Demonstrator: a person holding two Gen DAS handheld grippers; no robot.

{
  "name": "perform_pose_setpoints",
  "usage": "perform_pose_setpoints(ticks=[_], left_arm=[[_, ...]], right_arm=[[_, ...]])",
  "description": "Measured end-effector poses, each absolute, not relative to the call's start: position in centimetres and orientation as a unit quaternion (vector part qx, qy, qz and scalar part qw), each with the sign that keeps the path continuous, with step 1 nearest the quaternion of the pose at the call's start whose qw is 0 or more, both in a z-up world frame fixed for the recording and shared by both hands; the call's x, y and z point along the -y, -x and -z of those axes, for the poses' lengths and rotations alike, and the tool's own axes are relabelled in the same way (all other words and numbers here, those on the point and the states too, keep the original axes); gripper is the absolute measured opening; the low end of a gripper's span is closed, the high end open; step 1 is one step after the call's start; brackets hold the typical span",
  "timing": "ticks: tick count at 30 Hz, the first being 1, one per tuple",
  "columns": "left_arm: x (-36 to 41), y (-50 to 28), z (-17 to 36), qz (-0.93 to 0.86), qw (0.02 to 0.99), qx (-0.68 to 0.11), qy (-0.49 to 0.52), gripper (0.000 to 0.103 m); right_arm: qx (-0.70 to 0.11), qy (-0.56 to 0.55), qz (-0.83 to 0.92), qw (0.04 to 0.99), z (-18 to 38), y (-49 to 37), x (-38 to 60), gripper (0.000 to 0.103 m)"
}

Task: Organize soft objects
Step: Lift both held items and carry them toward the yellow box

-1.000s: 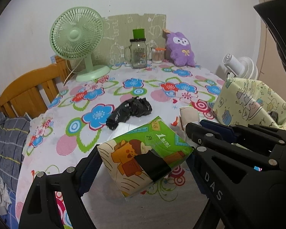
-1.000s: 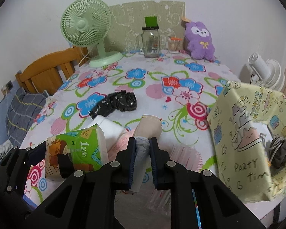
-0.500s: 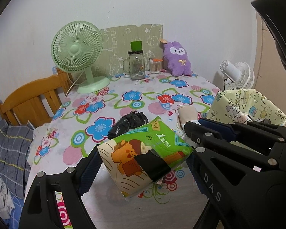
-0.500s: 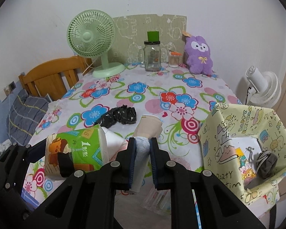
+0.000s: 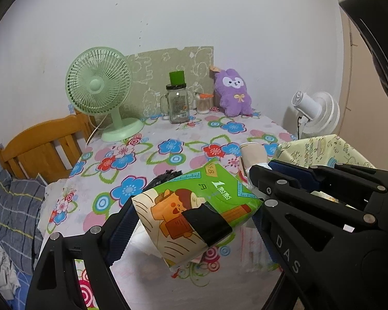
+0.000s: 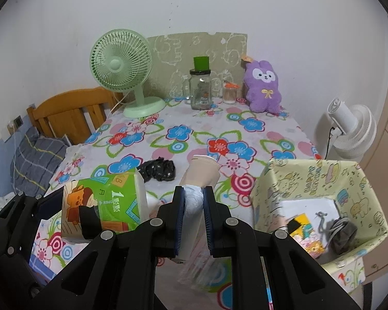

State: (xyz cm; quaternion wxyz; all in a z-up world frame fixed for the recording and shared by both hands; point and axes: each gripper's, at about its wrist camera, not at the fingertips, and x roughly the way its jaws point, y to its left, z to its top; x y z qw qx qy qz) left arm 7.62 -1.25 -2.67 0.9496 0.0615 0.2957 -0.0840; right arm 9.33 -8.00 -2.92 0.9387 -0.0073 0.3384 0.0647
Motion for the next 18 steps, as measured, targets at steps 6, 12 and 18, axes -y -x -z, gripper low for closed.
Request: perform_pose_setpoints(ticks=[6, 12, 18], left_arm=[[2.7, -7.5, 1.8, 0.092, 0.952, -0.284, -0.063, 0.088], [4.1, -7.5, 1.3, 0.099, 0.952, -0.281, -0.063, 0.088], [5.8, -7.7, 1.0, 0.11, 0.952, -0.277, -0.068, 0.088]], right_arm=[[-0.327, 0.009, -0.058, 0.943, 1.7, -9.0, 9.6, 0.017], [-0.321, 0.011, -0.051, 0.946, 0.9, -8.9, 11.1, 0.017], [-0.315, 0.009, -0.041, 0.948, 0.5, -8.8, 12.9, 0.017]])
